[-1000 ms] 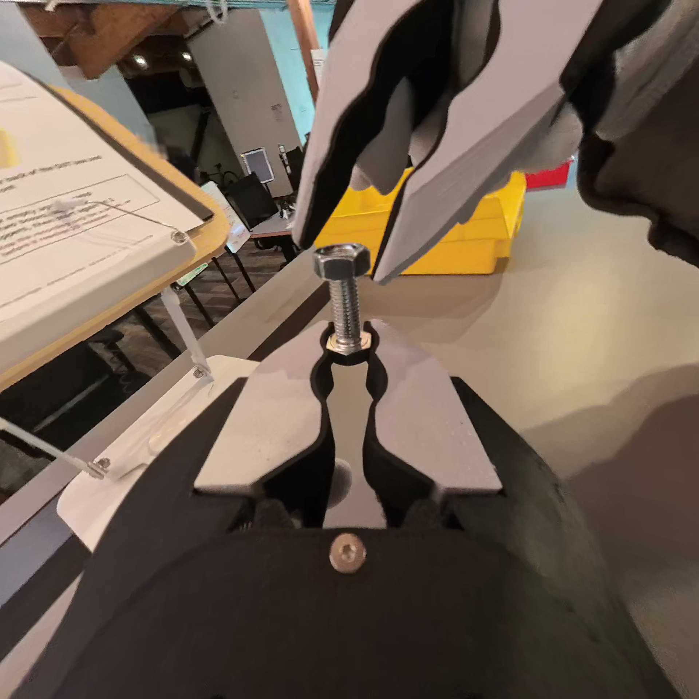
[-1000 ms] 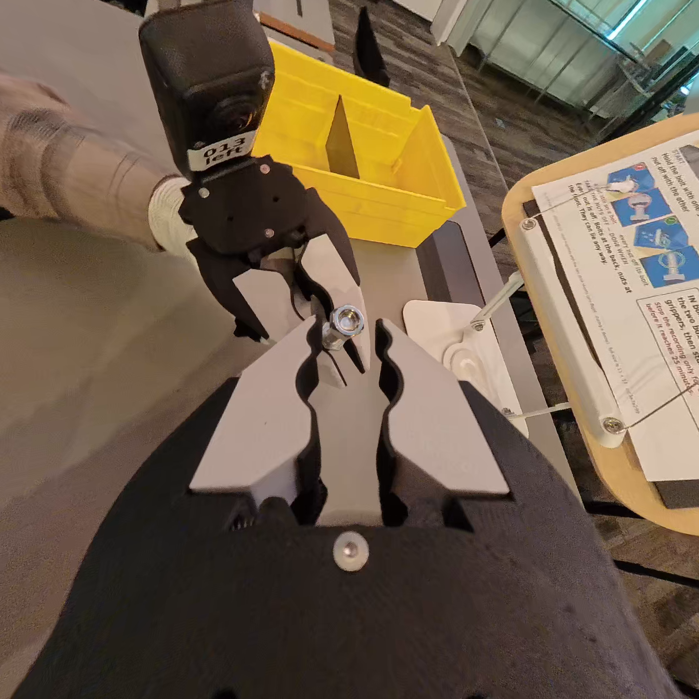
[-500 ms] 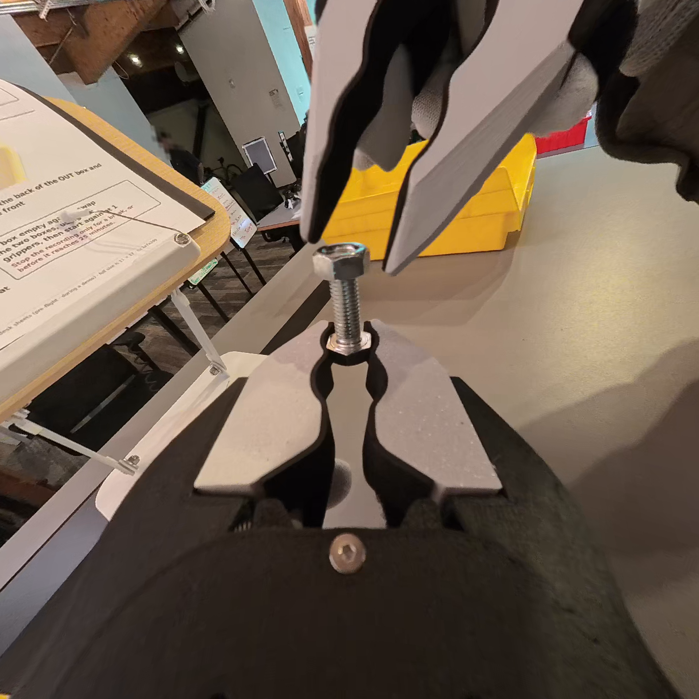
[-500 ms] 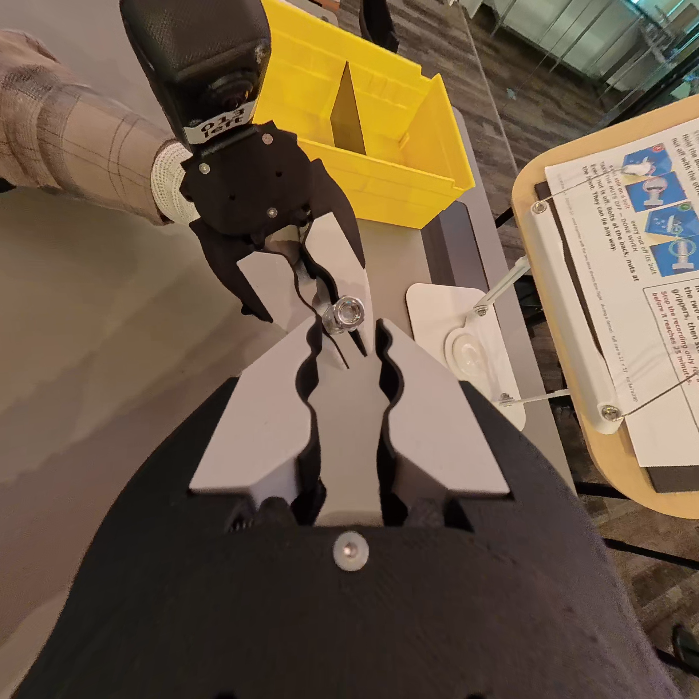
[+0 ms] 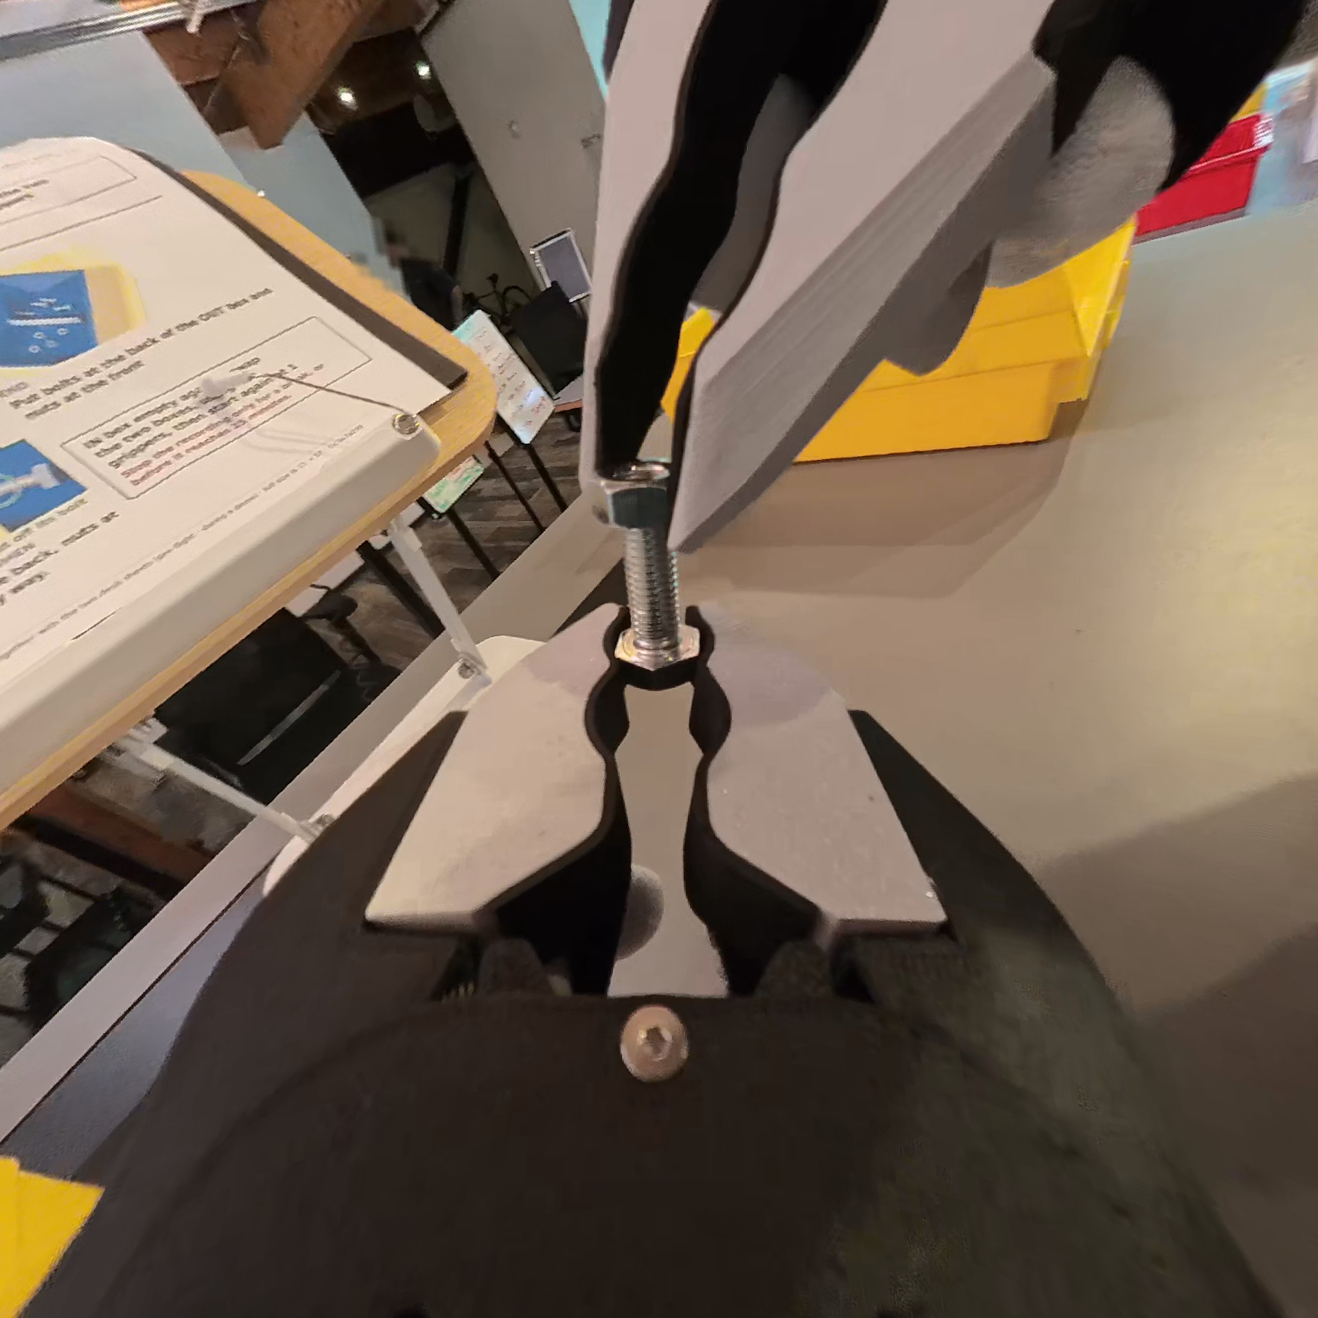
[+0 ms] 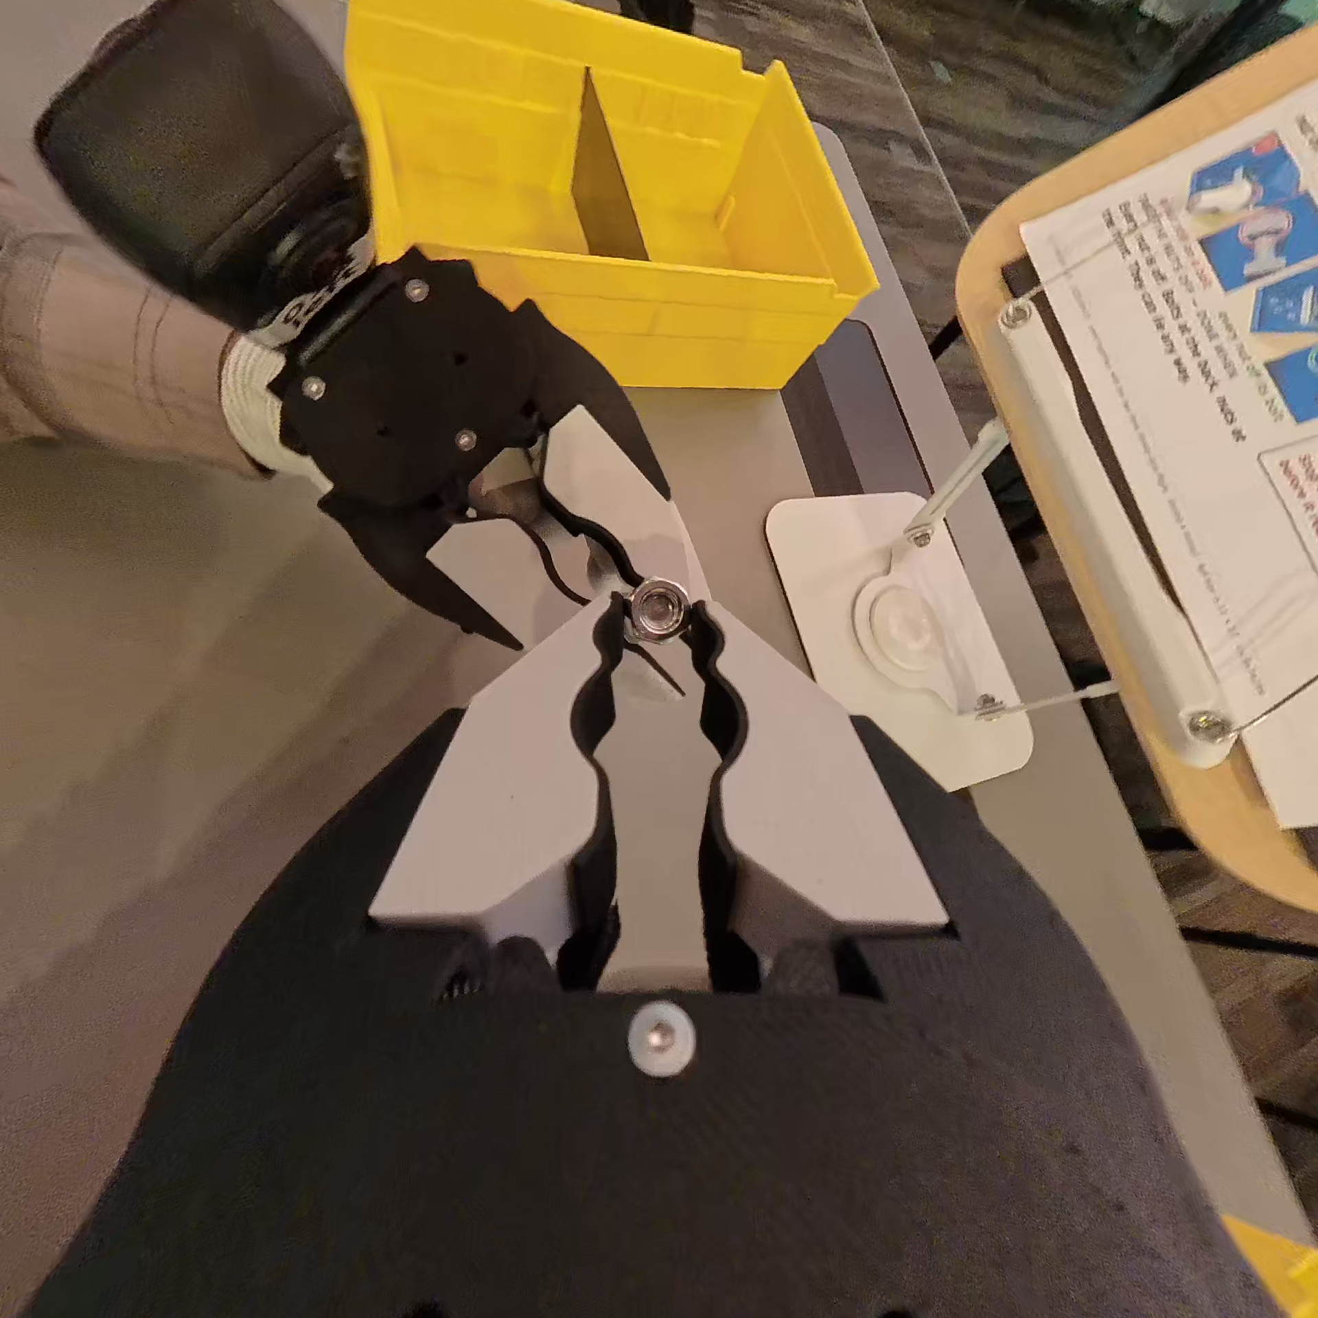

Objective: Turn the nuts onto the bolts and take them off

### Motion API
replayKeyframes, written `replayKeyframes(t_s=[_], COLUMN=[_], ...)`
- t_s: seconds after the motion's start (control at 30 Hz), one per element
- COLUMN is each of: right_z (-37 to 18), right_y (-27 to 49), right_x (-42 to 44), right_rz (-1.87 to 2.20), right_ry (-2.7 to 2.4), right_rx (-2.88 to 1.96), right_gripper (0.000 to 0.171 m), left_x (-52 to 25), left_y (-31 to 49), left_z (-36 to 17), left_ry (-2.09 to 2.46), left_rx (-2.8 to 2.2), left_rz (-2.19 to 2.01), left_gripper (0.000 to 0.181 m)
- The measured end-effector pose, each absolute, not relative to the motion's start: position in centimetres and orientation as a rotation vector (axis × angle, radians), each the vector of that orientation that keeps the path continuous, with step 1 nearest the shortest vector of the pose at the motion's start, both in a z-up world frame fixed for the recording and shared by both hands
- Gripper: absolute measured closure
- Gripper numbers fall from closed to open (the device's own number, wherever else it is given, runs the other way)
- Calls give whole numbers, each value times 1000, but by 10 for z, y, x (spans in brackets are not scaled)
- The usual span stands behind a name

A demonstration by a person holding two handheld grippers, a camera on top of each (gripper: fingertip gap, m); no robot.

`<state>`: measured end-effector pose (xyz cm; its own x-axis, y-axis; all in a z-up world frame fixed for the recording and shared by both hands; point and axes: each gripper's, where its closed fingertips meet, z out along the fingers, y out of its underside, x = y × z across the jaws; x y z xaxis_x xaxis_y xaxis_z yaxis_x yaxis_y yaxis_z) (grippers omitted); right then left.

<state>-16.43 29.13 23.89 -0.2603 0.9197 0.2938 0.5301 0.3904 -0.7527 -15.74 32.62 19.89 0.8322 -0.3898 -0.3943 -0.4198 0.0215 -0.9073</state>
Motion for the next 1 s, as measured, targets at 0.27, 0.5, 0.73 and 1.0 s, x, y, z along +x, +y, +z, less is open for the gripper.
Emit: replayKeyframes(t_s=[0.27, 0.5, 0.73, 1.0], right_z=[233, 224, 253, 279], right_y=[298, 301, 288, 270], right_x=[-165, -161, -152, -149], right_rz=[761, 1087, 1113, 896], right_ry=[-1687, -1169, -1440, -2056], right_rx=[-1518, -1842, -1429, -1010], right_gripper=[154, 154, 133, 136], left_x=[-171, -171, -158, -136], left_y=[334, 335, 325, 305], left_z=[198, 190, 206, 216], left_ry=[623, 655, 599, 671], left_rx=[-1561, -1555, -1548, -1512], left_rz=[318, 376, 0, -342], left_gripper=[167, 167, 167, 167])
